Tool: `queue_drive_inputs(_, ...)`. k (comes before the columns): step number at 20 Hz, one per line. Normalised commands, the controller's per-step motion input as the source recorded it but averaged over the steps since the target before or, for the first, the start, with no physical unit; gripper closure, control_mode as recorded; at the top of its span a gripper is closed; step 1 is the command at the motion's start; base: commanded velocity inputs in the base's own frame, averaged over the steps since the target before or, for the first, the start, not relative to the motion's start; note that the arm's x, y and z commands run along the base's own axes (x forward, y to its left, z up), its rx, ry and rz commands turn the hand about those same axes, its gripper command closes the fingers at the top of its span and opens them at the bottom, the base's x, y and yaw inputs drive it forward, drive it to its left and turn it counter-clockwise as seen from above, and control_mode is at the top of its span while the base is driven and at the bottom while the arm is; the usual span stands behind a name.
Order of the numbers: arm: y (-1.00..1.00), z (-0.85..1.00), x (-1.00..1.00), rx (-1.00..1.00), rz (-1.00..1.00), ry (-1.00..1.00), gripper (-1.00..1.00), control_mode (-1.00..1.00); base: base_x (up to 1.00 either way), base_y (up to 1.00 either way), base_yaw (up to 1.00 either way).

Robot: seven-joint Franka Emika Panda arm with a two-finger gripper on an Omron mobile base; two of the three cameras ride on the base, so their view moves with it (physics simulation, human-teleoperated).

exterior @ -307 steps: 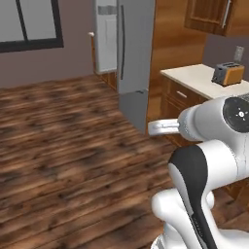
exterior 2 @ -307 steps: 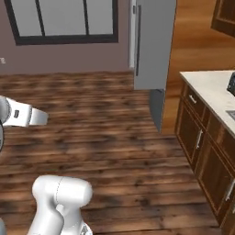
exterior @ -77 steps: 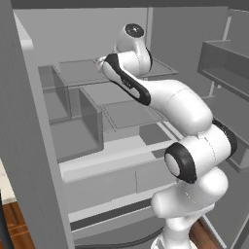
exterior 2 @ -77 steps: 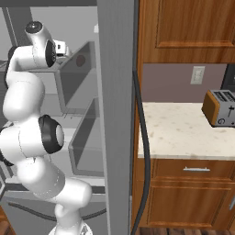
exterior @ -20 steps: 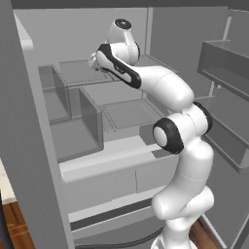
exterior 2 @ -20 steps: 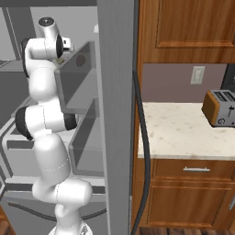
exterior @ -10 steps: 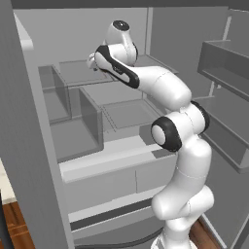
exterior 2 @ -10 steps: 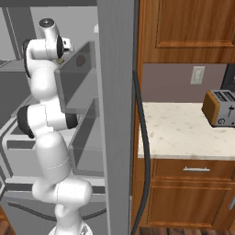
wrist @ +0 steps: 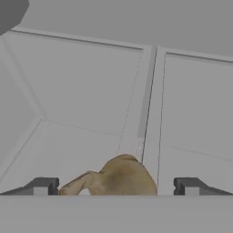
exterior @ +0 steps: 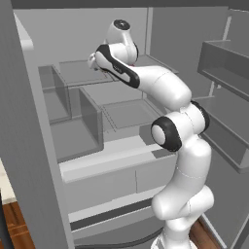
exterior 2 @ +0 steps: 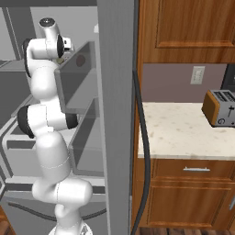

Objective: Retrieve the bottle and the shaker from the cabinet and place them next to the mixing bowl on the counter. Then add garlic from the fridge to the mixing bowl.

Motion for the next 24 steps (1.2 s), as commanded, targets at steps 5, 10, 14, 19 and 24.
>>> queue_drive_inputs(5, -0.07, 0.00, 0.00, 0.00, 0.00, 0.00, -1.00, -1.00, 0.00, 0.00, 0.00)
queue_drive_inputs(10, 0.00, -0.04, 0.01, 0.00, 0.00, 0.00, -1.00, -1.00, 0.00, 0.00, 0.00)
queue_drive_inputs(14, 0.00, -0.16, 0.08, 0.00, 0.00, 0.00, -1.00, -1.00, 0.00, 0.00, 0.00)
queue_drive_inputs(19, 0.00, -0.04, 0.09, 0.00, 0.00, 0.00, -1.00, -1.00, 0.00, 0.00, 0.00)
queue_drive_inputs(24, 0.00, 0.00, 0.00, 0.00, 0.00, 0.00, -1.00, -1.00, 0.00, 0.00, 0.00)
